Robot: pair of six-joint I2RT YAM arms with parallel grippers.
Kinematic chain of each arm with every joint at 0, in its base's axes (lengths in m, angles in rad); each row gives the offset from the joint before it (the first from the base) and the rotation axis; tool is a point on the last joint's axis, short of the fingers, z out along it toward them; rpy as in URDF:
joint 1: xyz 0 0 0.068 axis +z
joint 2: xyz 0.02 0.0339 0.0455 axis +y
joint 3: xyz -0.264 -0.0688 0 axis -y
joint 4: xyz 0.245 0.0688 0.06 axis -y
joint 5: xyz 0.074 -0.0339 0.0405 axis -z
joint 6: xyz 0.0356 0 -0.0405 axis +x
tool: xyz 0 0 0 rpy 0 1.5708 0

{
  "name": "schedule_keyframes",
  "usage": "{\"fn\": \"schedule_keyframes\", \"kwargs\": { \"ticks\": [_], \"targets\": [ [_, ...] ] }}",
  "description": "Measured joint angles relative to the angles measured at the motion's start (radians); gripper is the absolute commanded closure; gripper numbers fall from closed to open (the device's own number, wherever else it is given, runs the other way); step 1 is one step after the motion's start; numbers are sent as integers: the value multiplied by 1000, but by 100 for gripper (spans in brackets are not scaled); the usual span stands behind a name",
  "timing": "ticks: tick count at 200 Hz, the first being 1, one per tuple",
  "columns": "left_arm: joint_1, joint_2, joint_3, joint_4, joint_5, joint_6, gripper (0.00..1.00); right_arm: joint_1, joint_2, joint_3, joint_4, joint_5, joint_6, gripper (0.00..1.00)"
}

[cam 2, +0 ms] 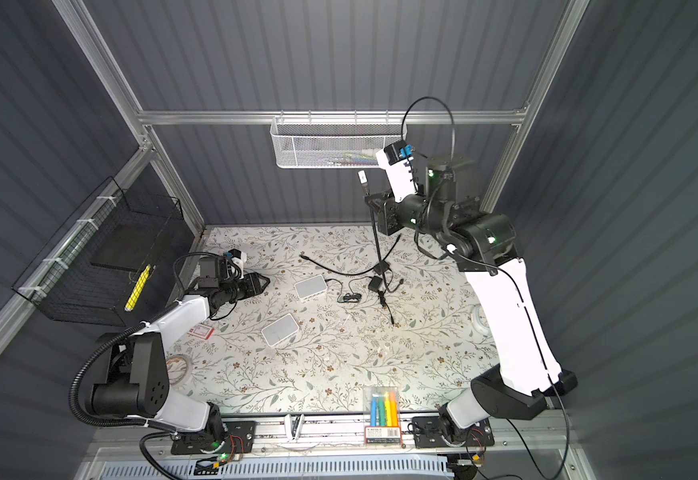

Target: Insert the plug into the switch port

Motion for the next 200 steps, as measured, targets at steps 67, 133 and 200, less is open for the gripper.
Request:
{"fn": "schedule_keyframes", "kwargs": {
  "ticks": [67,133,200],
  "targets": [
    [-160,-6,-82,155,143,-26,47,11,185,-628,281,-135,118,100],
    [-340,-17,-199,494,211,-203,47,18,192,-838,715,-328,357,100],
    [-425,56,-228,800,251,-357,47,32,193,-852,857,-373,426,100]
  ]
}}
